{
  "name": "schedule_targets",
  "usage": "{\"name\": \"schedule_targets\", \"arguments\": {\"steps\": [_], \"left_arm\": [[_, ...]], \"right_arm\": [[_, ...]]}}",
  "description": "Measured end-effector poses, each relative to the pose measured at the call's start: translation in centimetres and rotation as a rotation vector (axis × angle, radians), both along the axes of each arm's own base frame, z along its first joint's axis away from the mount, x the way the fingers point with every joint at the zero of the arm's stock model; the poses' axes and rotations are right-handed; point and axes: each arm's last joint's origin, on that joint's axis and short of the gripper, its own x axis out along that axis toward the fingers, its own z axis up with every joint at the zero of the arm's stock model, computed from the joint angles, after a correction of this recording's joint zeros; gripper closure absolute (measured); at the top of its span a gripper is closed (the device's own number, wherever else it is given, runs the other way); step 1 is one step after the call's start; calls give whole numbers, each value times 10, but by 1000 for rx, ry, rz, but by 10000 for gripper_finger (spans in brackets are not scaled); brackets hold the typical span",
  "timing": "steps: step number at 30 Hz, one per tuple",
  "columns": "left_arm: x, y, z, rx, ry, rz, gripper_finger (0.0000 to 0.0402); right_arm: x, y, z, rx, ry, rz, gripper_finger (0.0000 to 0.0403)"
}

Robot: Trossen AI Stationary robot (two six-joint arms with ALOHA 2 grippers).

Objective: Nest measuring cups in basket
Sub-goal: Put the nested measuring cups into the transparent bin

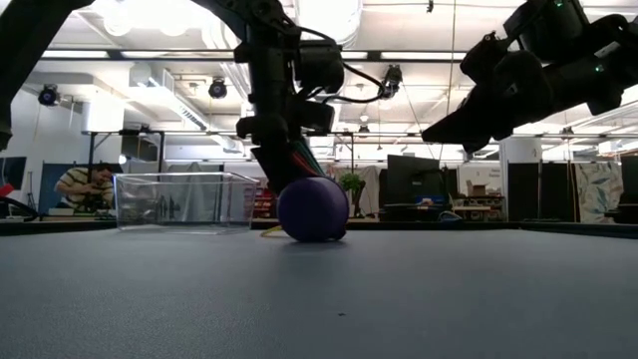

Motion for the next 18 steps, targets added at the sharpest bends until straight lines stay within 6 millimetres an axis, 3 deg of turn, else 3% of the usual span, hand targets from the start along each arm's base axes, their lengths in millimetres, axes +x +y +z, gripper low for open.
{"name": "schedule_targets", "arguments": {"steps": [5,9,13,18], "left_arm": [[2,-2,0,11,-18,-13,363],[7,-8,2,86,-39,-36,366],[12,-18,3,156,-55,-70,391],[16,-26,4,160,-90,-85,392]], "right_arm": [[4,-3,7,87,-100,-32,391],[8,-6,2,65,-95,-24,365],[17,-12,-4,76,-50,-41,311],[41,-16,-15,66,10,-29,227]]}}
